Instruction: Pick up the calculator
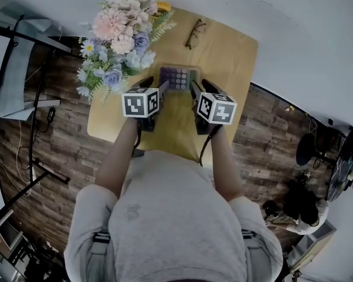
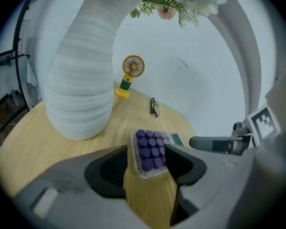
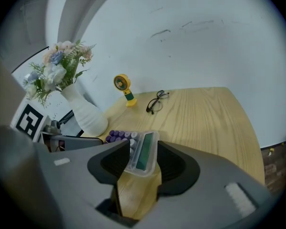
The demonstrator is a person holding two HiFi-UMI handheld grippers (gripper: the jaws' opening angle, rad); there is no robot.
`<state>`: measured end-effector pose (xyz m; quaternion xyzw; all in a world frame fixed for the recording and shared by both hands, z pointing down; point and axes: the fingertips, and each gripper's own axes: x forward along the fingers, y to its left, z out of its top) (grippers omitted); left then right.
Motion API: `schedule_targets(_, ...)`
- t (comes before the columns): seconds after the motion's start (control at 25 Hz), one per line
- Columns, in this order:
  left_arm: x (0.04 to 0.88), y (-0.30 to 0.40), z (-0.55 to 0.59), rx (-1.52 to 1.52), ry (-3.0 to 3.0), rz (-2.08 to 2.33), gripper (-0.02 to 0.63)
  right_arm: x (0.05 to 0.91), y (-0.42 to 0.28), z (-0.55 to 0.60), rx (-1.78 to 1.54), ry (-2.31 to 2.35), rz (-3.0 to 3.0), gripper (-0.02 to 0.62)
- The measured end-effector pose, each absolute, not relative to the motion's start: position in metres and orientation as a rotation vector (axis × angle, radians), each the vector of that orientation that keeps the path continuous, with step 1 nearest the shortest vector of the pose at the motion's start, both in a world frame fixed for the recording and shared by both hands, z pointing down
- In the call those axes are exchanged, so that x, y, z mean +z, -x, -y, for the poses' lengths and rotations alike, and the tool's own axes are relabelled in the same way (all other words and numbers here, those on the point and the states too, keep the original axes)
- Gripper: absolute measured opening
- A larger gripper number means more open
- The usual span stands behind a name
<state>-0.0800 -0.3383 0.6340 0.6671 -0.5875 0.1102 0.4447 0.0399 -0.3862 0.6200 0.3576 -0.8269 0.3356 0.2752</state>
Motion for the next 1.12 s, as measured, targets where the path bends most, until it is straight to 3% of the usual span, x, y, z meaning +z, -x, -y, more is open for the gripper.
schedule_targets(0.52, 0.657, 0.076, 0.350, 0.287, -1.632, 1.400, 0.276, 0.649, -0.028, 0.392, 1.011, -0.924, 2.179, 0.239)
schedule_targets(0.92, 0.661, 0.074, 0.351, 0.302, -1.678, 1.357, 0.281, 0.656, -0.021, 0.394, 1.209, -0.875, 2.211, 0.233)
schedule_targets(1.12, 0.661, 0.073, 0.351, 0.320, -1.688, 1.349, 0.281, 0.656, -0.015, 0.390, 1.249, -0.852, 2.226, 0.198)
